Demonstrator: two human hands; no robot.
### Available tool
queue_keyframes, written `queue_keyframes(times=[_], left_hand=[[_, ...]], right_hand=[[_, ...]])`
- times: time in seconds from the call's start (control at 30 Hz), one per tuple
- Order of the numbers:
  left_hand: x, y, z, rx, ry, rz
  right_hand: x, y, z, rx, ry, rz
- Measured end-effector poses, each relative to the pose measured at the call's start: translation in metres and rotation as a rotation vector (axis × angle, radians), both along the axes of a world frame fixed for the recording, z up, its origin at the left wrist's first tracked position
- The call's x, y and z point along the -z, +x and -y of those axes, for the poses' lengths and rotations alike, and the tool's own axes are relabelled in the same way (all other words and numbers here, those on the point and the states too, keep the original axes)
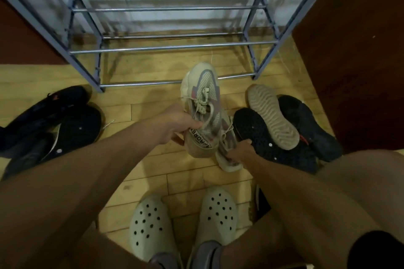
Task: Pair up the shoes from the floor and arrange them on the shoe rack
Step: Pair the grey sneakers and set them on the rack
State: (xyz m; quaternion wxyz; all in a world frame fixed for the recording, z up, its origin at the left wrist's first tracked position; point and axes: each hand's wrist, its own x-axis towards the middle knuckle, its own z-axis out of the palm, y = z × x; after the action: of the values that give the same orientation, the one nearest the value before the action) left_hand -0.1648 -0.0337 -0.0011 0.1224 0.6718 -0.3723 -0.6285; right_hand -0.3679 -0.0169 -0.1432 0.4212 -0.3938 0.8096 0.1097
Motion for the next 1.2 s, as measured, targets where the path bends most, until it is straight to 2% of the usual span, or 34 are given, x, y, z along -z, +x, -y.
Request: queue_keyframes(times=[0.1,0.23,0.33,0.4,0.57,0.7,0.8,0.93,1.2], left_hand=[[-0.001,0.015,-0.002,-0.027,0.004,0.023],[-0.009,0.033,-0.013,-0.051,0.023,0.052],[-0.019,0.044,-0.021,-0.047,0.048,0.021],[-0.024,0.05,-0.027,-0.055,0.043,0.017],[-0.027,0.062,-0.046,-0.064,0.047,0.142],[-0.031,0.1,-0.032,-0.08,0.094,0.166],[-0.025,0.125,-0.013,-0.148,0.088,0.207],[0.004,0.14,0.013,-0.283,0.044,0.166],[0.066,0.177,0.078,-0.56,-0.168,0.106]], right_hand=[[-0.015,0.007,0.005,0.1,0.009,0.17],[-0.043,0.017,-0.001,0.18,0.154,0.432],[-0.063,0.022,-0.001,0.192,0.136,0.546],[-0.075,0.023,0.002,0.191,0.107,0.553],[-0.093,0.033,0.012,0.138,0.001,0.553],[-0.099,0.052,0.037,0.121,-0.094,0.552],[-0.096,0.068,0.061,0.119,-0.167,0.574],[-0.079,0.098,0.098,0.171,-0.239,0.655],[-0.044,0.144,0.178,0.068,-0.312,0.706]])
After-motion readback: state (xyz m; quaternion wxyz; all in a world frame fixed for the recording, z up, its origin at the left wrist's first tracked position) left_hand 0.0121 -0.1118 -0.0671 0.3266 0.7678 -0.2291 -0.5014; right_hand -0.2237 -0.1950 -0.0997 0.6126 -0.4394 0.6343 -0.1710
